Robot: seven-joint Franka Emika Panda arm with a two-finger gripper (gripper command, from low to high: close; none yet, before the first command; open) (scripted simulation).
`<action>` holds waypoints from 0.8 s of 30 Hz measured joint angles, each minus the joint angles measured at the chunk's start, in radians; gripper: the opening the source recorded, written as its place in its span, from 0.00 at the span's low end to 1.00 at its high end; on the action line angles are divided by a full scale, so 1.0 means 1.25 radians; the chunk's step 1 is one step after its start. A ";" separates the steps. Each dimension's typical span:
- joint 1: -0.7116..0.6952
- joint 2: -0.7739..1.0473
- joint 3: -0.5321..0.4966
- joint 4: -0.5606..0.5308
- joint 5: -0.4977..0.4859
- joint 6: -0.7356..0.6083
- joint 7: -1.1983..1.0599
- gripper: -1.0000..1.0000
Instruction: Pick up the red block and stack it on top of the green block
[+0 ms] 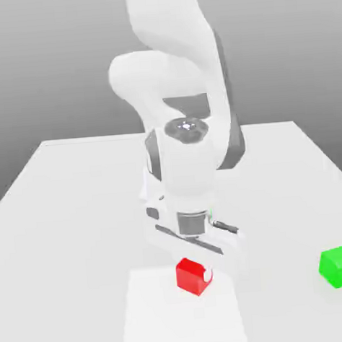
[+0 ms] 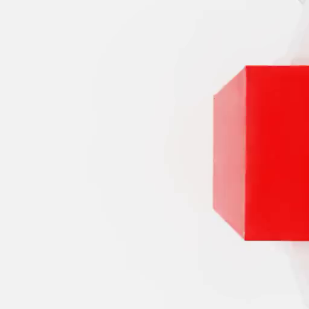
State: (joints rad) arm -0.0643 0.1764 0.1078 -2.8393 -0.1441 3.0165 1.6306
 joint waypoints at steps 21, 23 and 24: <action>0.346 -0.031 0.183 0.257 0.039 -0.293 0.263 0.00; 0.356 0.014 0.168 0.263 0.004 -0.257 0.292 0.00; 0.365 0.038 0.157 0.265 -0.015 -0.236 0.306 0.00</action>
State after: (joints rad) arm 0.3913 0.2240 0.3039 -2.5079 -0.1635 2.7217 2.0136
